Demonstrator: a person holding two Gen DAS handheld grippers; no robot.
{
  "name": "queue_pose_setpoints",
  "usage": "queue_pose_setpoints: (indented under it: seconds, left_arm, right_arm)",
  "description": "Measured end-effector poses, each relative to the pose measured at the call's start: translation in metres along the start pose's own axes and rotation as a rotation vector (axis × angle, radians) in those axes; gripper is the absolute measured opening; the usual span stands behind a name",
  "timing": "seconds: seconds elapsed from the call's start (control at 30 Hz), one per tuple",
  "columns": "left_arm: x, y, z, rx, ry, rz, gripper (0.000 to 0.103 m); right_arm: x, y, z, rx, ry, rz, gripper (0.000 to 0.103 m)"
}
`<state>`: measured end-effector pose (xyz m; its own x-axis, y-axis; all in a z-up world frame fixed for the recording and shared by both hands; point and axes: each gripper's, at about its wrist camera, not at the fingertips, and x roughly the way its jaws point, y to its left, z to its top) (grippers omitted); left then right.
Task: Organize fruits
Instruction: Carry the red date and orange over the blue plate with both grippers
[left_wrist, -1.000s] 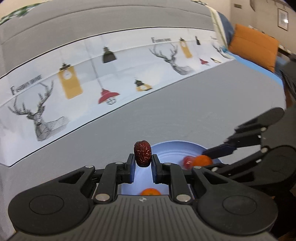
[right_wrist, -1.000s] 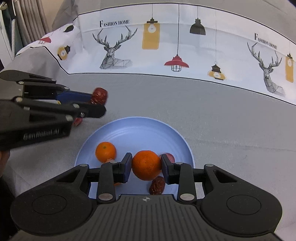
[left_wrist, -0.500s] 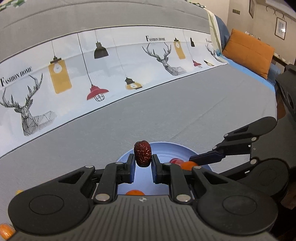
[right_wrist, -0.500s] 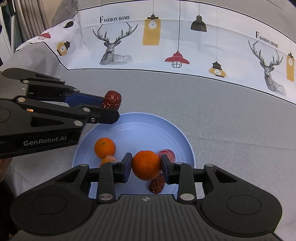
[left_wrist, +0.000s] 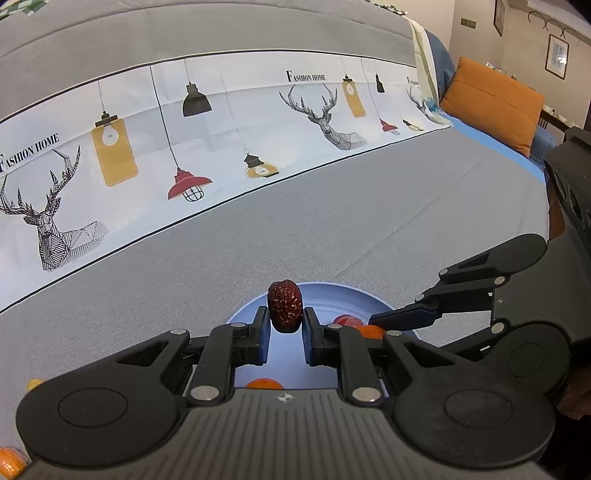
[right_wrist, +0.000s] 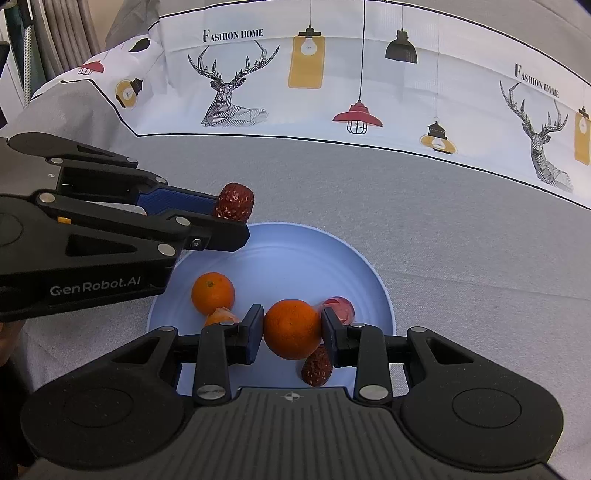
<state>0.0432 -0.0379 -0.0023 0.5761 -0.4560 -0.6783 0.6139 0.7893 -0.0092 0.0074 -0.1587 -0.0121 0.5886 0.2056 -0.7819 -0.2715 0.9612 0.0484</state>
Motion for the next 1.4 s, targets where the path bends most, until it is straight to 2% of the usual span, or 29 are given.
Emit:
queue_pose_setpoints:
  seconds: [1.4]
  left_arm:
    - [0.0031,-0.0035,-0.0001,0.009,0.004,-0.006,0.019]
  right_arm:
    - [0.0026,0.0007,-0.0012,-0.011,0.0,-0.003,0.035]
